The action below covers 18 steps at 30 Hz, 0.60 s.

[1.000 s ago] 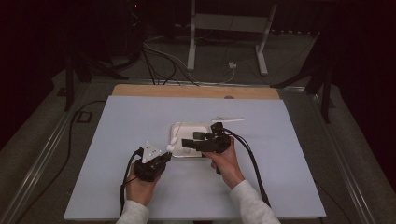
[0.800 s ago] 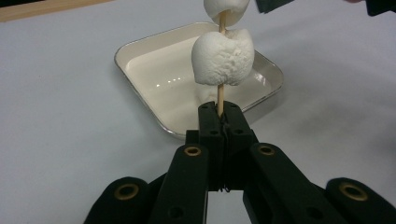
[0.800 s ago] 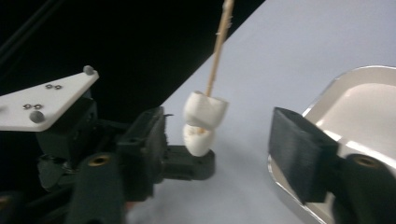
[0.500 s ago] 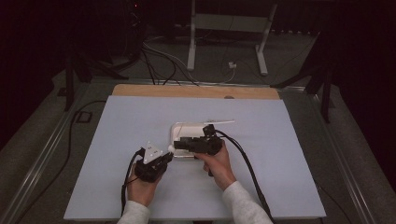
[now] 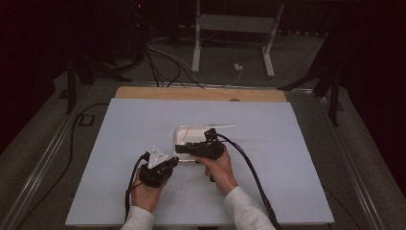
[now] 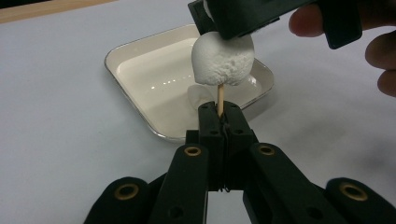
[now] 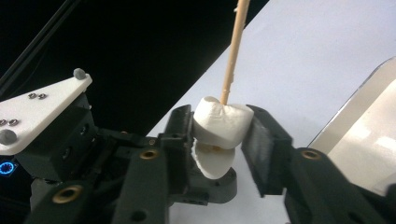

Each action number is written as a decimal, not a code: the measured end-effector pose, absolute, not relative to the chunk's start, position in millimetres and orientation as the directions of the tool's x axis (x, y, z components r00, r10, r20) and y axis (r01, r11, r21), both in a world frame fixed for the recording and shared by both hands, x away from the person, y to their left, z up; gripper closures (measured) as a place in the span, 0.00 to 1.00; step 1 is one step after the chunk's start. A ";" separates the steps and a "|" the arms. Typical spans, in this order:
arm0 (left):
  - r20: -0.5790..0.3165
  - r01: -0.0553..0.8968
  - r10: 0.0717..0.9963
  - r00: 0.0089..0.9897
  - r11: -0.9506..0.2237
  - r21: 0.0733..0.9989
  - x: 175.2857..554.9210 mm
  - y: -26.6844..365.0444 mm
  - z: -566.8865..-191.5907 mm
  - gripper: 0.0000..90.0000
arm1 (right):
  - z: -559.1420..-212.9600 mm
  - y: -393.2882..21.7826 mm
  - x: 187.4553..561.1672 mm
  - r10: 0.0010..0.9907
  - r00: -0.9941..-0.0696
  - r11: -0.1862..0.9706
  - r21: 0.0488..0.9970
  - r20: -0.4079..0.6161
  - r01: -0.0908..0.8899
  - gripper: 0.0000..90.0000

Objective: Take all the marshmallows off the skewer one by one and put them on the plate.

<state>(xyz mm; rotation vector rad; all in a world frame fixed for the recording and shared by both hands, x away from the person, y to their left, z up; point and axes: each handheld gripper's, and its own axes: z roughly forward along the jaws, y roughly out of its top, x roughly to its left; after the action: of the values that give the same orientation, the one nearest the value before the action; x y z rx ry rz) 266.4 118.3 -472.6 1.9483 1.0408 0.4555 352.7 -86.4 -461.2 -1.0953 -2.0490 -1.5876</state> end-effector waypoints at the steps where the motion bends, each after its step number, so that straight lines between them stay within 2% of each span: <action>1: -0.073 0.495 0.807 0.586 -0.285 0.821 266.5 118.3 -472.7 1.00 | -461.0 -86.1 352.5 0.368 -0.653 0.087 0.675 0.662 0.733 0.74; 18: -0.067 0.487 0.805 0.590 -0.288 0.825 265.6 115.7 -472.6 1.00 | -455.5 -91.5 353.6 0.378 -0.654 0.075 0.683 0.655 0.727 0.84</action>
<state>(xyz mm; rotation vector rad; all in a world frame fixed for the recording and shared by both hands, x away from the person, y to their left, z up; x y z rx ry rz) 265.6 115.7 -472.6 1.9484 1.0314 0.4614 353.6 -91.5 -455.5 -1.1042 -2.0521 -1.6049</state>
